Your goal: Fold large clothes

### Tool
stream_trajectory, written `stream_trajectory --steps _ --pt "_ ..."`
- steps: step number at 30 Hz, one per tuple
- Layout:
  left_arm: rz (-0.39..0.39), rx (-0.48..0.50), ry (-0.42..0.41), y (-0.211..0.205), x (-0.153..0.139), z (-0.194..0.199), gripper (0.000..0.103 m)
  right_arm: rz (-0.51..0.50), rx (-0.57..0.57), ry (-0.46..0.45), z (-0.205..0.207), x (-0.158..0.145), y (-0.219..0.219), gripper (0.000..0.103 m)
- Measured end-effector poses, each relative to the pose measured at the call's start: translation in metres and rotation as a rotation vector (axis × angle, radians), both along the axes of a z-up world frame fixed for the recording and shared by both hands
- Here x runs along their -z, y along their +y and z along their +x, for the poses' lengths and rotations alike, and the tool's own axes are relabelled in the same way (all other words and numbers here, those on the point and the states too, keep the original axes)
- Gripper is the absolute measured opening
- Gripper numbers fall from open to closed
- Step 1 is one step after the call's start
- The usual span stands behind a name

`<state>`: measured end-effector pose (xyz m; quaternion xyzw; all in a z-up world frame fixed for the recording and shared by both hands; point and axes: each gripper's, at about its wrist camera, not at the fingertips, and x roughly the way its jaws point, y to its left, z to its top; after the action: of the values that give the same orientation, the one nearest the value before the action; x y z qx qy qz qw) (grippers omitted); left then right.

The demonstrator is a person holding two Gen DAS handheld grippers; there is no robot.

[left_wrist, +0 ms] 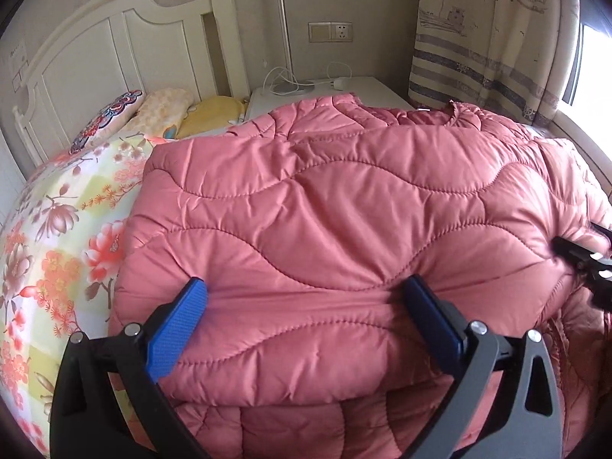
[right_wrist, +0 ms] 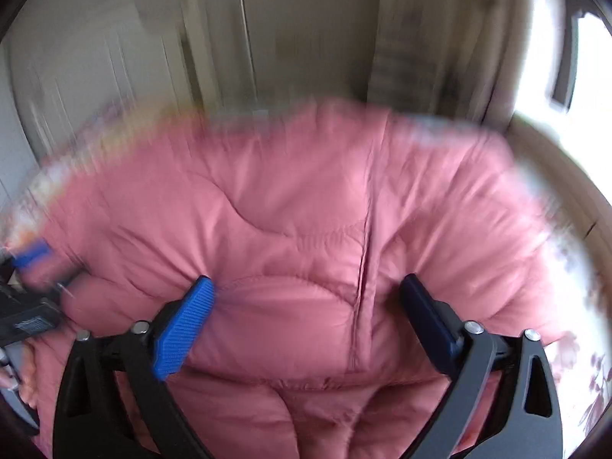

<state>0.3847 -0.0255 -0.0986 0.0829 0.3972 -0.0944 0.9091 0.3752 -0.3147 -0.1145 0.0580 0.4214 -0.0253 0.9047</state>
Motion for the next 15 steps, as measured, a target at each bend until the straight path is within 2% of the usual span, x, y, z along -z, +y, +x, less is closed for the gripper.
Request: stream_trajectory --steps 1,5,9,11,13,15 --pt "-0.004 0.0 0.001 0.002 0.0 0.001 0.101 0.013 0.008 -0.026 -0.001 -0.004 -0.003 0.097" --pt "-0.008 0.001 0.006 0.004 -0.001 0.002 0.101 0.027 0.009 -0.023 -0.001 -0.002 -0.005 0.098" --pt "-0.022 -0.021 0.006 0.011 -0.009 -0.002 0.101 0.042 0.0 0.023 -0.004 -0.006 -0.01 0.098" --pt "-0.039 -0.061 -0.015 0.021 -0.027 -0.023 0.101 0.061 0.002 0.047 -0.014 -0.023 -0.011 0.098" --pt "-0.077 -0.046 -0.041 0.029 -0.046 -0.053 0.101 0.108 -0.049 0.001 -0.04 -0.044 -0.003 0.098" --pt "-0.088 -0.02 -0.046 0.032 -0.052 -0.08 0.101 0.08 -0.133 -0.052 -0.069 -0.058 0.009 0.098"
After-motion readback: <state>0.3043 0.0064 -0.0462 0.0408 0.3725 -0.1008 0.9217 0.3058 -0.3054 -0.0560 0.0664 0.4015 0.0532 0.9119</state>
